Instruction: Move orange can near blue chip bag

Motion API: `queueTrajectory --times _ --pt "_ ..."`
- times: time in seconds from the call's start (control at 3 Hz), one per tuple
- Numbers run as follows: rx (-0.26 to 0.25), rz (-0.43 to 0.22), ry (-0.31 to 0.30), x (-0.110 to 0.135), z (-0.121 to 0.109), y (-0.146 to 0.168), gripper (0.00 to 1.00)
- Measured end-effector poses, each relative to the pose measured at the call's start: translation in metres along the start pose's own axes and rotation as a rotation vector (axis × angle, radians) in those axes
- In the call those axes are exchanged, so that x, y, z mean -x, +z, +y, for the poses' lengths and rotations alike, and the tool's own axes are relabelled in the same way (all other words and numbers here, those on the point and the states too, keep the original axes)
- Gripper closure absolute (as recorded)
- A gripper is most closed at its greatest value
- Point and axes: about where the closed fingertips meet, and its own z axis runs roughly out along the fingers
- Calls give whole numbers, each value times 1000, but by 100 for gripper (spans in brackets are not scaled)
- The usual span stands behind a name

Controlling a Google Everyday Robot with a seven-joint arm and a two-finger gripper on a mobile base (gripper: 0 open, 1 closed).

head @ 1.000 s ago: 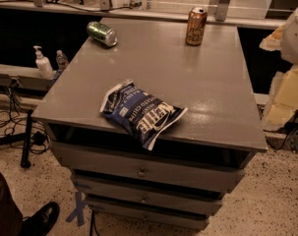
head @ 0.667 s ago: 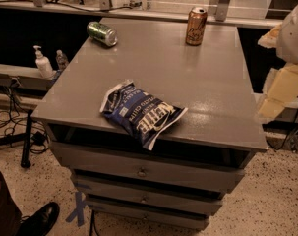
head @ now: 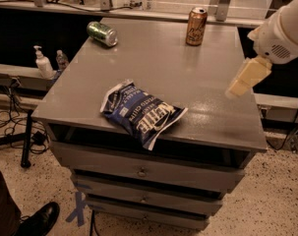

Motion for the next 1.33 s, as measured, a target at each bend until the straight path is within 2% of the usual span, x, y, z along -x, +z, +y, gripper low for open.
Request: queueTrajectory --times 0.33,0.67,1.0,1.33 --pt "-44 -76 99 9 -41 33 0" --pt "-73 -180 193 32 -76 62 0" --pt "-120 -288 253 65 -105 84 0" --pt "-120 -288 253 65 -105 84 0"
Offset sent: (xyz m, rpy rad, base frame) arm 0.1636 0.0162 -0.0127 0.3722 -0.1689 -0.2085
